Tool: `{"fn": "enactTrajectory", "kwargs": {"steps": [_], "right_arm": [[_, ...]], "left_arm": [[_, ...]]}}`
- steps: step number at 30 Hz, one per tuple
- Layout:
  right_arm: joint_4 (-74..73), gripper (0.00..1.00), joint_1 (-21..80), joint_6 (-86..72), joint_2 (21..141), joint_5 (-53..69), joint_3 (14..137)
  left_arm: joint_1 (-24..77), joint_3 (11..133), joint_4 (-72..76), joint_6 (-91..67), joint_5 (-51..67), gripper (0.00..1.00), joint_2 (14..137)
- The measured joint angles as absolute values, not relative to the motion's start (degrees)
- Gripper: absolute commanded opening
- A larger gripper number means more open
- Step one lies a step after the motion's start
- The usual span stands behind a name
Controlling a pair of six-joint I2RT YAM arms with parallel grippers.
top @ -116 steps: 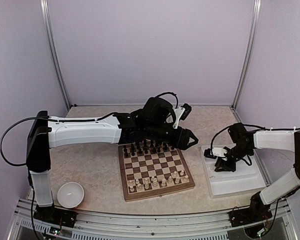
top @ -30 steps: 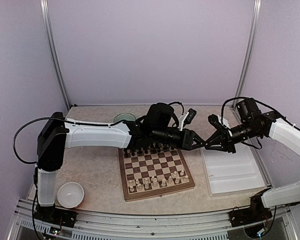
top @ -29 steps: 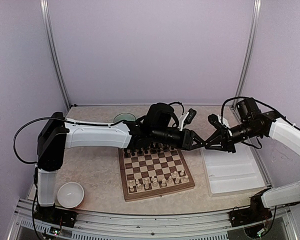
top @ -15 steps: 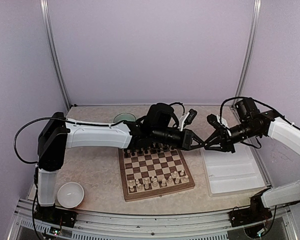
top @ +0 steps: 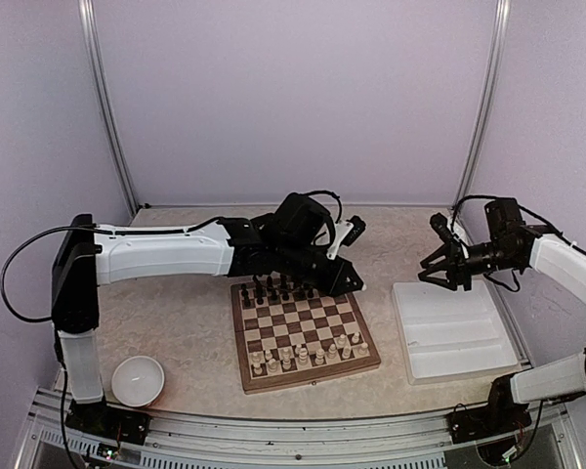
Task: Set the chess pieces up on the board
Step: Place the pawn on e1.
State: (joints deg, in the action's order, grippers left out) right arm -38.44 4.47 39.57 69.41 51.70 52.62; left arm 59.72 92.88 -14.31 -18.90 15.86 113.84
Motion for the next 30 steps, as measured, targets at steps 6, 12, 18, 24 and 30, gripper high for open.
{"fn": "enactTrajectory", "kwargs": {"steps": [6,12,18,24,30], "right_arm": [[-33.7,0.41,2.1,37.3,71.4,50.0,47.7],[-31.3,0.41,2.0,36.7,72.2,48.6,47.7],[-31.3,0.41,1.9,36.8,73.9,48.3,47.7],[-31.4,0.41,1.9,37.0,74.0,48.3,47.6],[-31.4,0.41,1.9,37.3,74.1,48.3,47.2]], "left_arm": [[59.9,91.5,-26.3,-10.0,5.6,0.11,106.9],[61.1,88.4,-35.0,-4.5,-1.2,0.11,106.1],[62.0,87.0,-38.3,-2.5,-1.9,0.11,107.1],[62.6,87.3,-38.9,-1.5,-1.0,0.11,110.3],[62.7,88.9,-39.2,-1.0,2.3,0.11,113.9]]}}
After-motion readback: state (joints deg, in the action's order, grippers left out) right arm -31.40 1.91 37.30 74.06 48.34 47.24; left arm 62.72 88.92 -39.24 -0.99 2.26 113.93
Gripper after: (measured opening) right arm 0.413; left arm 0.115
